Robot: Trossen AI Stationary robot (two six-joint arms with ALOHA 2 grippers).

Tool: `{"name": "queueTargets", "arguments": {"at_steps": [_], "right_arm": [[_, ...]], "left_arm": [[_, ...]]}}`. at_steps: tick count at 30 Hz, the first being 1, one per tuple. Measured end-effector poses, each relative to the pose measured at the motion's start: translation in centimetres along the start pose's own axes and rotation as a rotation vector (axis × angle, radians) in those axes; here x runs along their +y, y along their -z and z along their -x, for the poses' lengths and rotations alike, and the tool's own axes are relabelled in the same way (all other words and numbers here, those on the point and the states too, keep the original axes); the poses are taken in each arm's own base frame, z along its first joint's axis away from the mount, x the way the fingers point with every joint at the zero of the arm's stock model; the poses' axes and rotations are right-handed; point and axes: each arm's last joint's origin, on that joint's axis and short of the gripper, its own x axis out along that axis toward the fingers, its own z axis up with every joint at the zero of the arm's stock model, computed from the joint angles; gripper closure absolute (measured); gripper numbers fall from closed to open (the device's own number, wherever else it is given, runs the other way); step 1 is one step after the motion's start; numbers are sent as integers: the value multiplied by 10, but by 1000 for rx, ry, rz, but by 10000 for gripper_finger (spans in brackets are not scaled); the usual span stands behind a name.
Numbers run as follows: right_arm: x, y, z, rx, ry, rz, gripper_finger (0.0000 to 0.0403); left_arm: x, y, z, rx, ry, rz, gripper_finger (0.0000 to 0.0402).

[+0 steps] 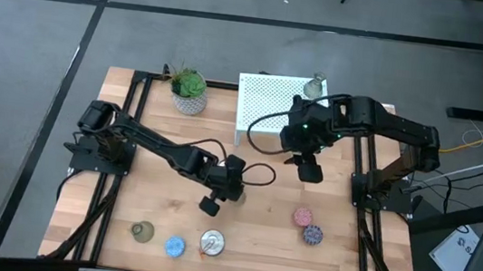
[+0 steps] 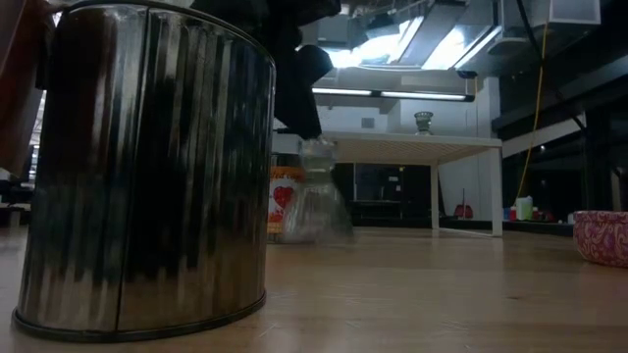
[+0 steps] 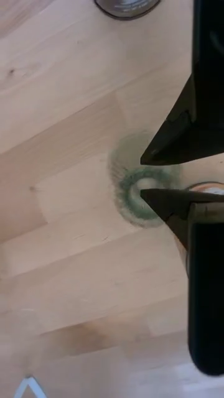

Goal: Pick & Place candle stick holders
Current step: Put the top green glass candle holder on the shelf aligned with the other glass candle holder

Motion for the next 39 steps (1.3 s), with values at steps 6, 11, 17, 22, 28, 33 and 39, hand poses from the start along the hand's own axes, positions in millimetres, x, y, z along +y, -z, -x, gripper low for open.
{"name": "queueTargets", "arguments": {"at_steps": [6,11,17,22,28,33,39], "right_arm": [[9,0,-1,11,-13,3,249],[17,-1,-2,14,-24,27,249],[27,2,-16,59,-38,51,249],[33,10,-48,141,-2,44,249],[42,10,-97,50,-14,112,249],[48,10,-129,-72,41,159,249],[55,12,-154,-195,78,225,249]], "left_arm": [[0,-1,2,-6,-5,18,301],[2,-2,16,-28,-9,34,283],[4,12,46,-22,-16,107,286],[0,37,70,-98,-34,191,290],[-2,65,103,-324,-77,276,290],[-8,92,117,-441,-91,300,290],[-15,118,116,-576,-102,337,290]]}}
